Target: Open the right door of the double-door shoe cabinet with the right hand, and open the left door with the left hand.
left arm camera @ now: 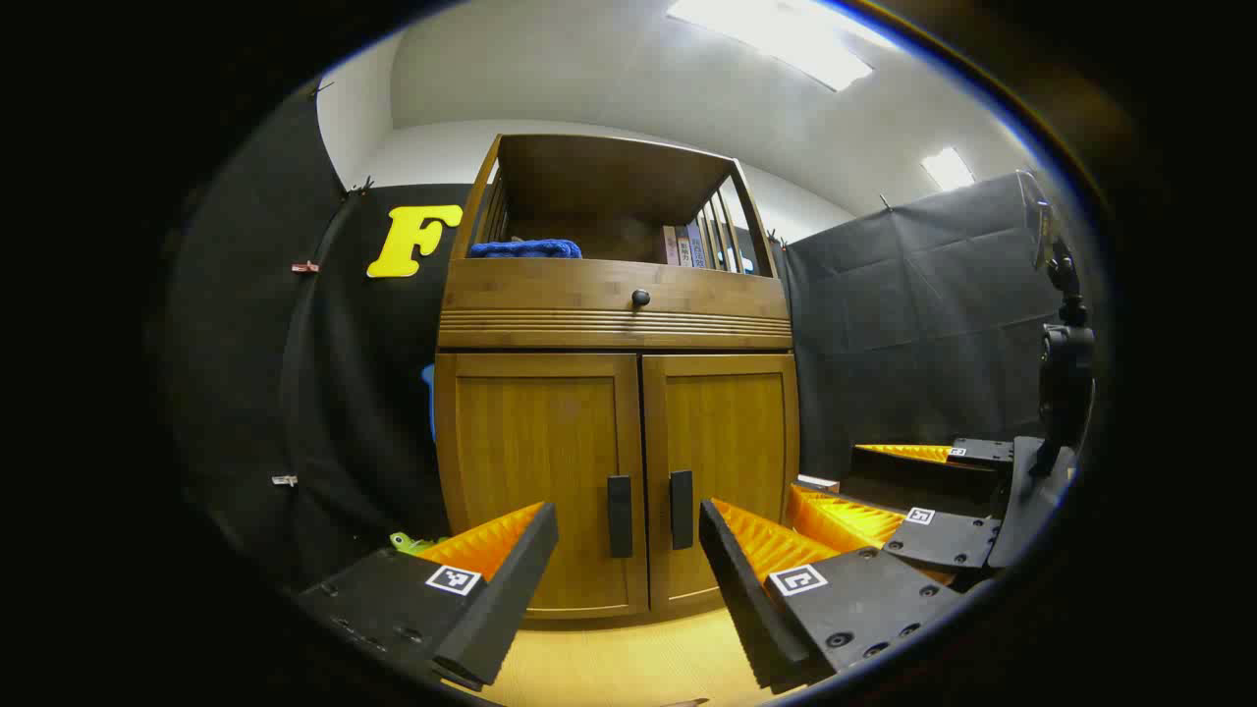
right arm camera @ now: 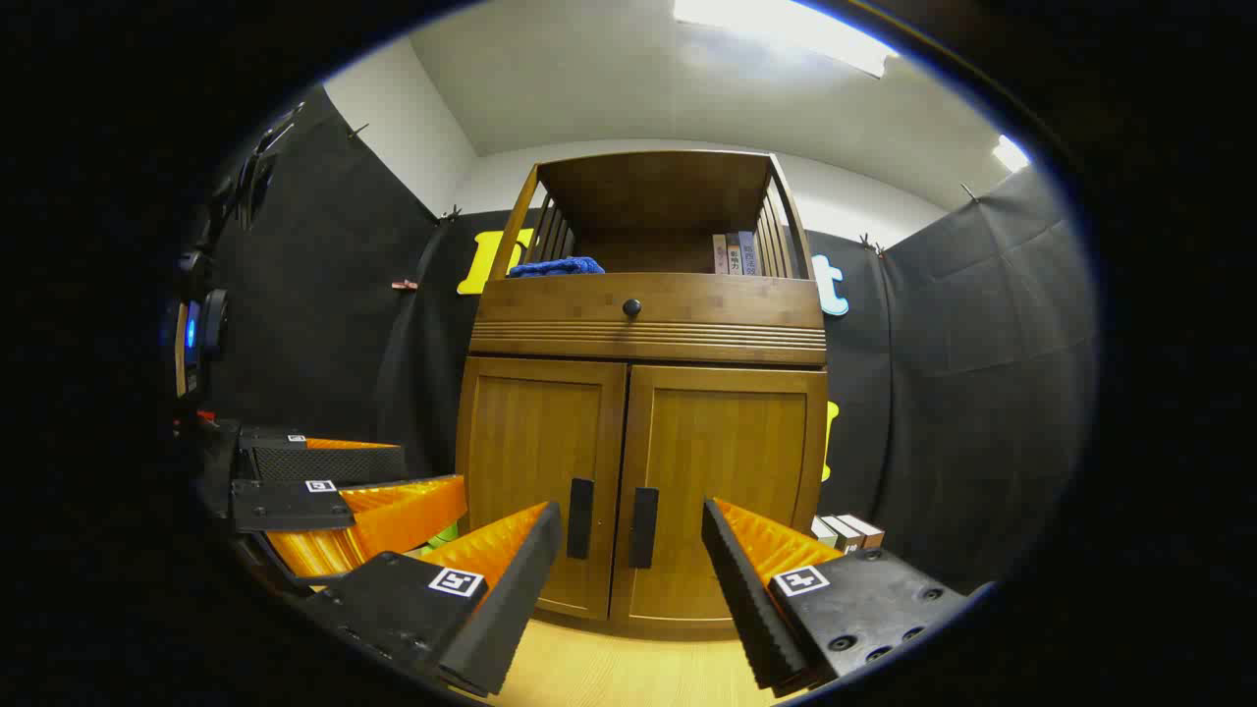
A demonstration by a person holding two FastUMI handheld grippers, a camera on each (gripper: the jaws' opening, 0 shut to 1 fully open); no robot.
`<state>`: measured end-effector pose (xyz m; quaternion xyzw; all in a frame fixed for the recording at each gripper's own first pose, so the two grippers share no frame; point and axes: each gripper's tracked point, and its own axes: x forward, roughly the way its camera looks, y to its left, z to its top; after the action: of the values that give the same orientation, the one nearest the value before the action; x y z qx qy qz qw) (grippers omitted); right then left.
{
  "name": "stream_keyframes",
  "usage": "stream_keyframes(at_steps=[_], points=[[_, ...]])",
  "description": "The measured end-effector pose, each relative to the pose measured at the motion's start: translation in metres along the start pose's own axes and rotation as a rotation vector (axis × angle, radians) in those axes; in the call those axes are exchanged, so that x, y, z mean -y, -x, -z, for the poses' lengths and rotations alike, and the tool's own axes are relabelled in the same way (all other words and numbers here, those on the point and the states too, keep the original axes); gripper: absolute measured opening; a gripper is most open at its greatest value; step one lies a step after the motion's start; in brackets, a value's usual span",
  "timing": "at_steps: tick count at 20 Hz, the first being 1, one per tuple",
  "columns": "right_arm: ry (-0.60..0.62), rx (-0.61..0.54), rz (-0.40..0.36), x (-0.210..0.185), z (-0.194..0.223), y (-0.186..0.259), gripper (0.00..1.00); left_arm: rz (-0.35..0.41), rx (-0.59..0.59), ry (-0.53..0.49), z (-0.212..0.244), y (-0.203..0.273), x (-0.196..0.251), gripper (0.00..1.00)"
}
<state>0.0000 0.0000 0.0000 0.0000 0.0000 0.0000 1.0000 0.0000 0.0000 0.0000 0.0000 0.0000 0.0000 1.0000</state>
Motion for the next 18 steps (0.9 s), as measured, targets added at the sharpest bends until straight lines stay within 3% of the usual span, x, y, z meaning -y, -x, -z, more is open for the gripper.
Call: stream_keyframes(at_steps=[18], points=[[-0.001,-0.017,-0.008,-0.005,0.011,-0.013,0.89,-0.016,0.002,0.03,0.007,-0.01,-0.02,0.91]])
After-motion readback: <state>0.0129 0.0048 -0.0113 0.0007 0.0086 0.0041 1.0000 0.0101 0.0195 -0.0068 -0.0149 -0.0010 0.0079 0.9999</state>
